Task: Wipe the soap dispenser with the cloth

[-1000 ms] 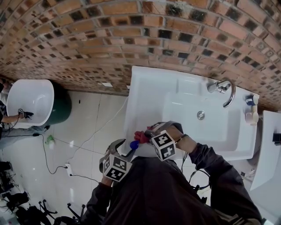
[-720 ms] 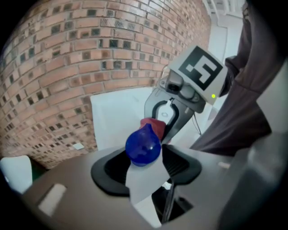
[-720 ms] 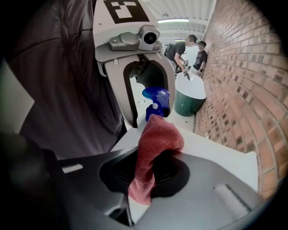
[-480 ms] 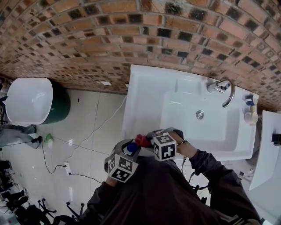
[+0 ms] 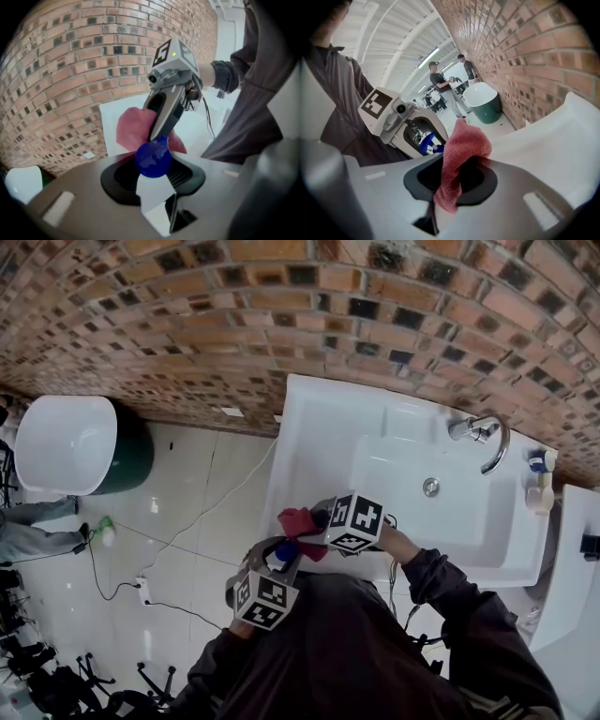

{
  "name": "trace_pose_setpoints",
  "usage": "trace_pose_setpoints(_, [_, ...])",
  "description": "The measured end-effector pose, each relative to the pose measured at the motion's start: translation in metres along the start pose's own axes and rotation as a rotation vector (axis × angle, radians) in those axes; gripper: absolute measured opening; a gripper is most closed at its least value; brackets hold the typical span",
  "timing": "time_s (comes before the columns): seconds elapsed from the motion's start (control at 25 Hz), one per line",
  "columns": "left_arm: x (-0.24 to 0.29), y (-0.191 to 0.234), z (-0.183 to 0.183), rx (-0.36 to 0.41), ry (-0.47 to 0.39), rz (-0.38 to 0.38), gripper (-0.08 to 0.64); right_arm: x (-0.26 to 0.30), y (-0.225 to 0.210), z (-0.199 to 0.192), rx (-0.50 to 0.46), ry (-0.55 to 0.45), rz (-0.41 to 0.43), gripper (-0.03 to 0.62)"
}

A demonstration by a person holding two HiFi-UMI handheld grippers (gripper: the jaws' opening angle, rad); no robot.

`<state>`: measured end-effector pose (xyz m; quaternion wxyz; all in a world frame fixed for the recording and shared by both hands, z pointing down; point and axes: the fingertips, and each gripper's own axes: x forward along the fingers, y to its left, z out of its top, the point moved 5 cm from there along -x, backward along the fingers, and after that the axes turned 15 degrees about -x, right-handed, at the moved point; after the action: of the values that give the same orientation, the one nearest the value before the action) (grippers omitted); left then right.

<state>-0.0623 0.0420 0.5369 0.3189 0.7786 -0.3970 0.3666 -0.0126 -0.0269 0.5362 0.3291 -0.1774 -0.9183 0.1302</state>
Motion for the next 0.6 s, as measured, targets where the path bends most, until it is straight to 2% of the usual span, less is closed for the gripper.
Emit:
trace_pose_setpoints(0.24, [0.001, 0.001, -0.002, -0.005, -0.004, 0.007, 0.147, 0.036, -0.02, -0.036, 0.012, 0.184, 0.061, 0.06])
trace_pose_setpoints(0.44, [0.005, 0.002, 0.0, -0.043, -0.021, 0.007, 0.147, 0.061, -0.031, -0.074, -0.06, 0.393, 0.025, 0.06])
trace_pose_setpoints(0.52, [0.007, 0.002, 0.0, -0.057, -0.027, 0.002, 0.147, 0.063, -0.03, -0.076, -0.098, 0.402, 0.001, 0.06])
trace_pose_setpoints(0.6, [0.008, 0.002, 0.001, -0.053, -0.032, 0.003, 0.147, 0.058, -0.028, -0.07, -0.121, 0.37, -0.025, 0.06])
